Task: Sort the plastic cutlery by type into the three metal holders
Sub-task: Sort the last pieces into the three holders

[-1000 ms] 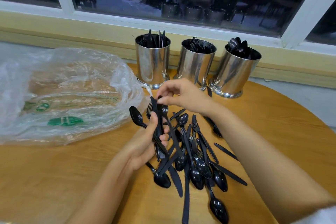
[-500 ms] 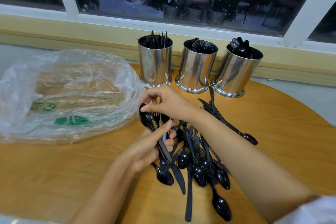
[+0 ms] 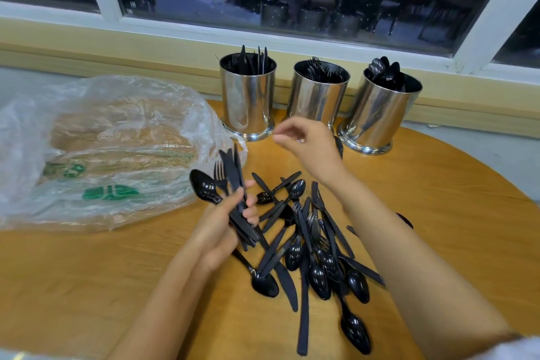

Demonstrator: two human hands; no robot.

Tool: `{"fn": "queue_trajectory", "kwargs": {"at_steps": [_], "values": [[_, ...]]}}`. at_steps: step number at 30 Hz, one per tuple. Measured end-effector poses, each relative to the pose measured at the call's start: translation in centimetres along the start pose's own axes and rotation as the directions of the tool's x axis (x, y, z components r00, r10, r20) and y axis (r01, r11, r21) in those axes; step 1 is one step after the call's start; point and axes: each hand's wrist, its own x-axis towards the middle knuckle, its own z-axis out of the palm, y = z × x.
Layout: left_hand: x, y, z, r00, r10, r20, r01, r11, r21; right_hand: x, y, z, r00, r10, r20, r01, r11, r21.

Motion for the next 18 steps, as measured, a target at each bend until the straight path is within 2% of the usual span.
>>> {"fn": "queue_trajectory", "kwargs": {"at_steps": [3, 5, 9, 13, 16, 18], "values": [[0.2, 0.3, -1.0, 0.998, 0.018, -0.061, -0.018, 1.000, -0.008, -0.7, 4.8, -1.2, 0.956, 0.287, 0.067, -0.258, 0.925, -0.280], [0.3, 0.2, -1.2, 0.997, 0.017, -0.075, -0.018, 1.000, -0.013, -1.5, 7.3, -0.9, 0.912, 0.394, 0.117, -0.331, 0.873, -0.359], [0.4, -0.1, -0.9, 0.997, 0.011, -0.072, -0.011, 1.000, 0.000, -2.2, 8.7, -0.2, 0.882, 0.454, 0.124, -0.389, 0.852, -0.350], [0.3, -0.4, -0.6, 0.997, -0.003, -0.074, 0.006, 0.999, 0.037, -1.7, 8.6, 0.3, 0.864, 0.484, 0.139, -0.391, 0.818, -0.422], [0.2, -0.4, -0.6, 0.997, -0.012, -0.075, 0.015, 0.999, 0.045, -1.4, 8.5, 0.4, 0.860, 0.493, 0.130, -0.444, 0.849, -0.286], [0.2, -0.2, -0.6, 0.997, -0.010, -0.071, 0.013, 0.999, 0.050, -1.4, 8.1, 0.2, 0.893, 0.445, 0.063, -0.433, 0.890, -0.145]]}}
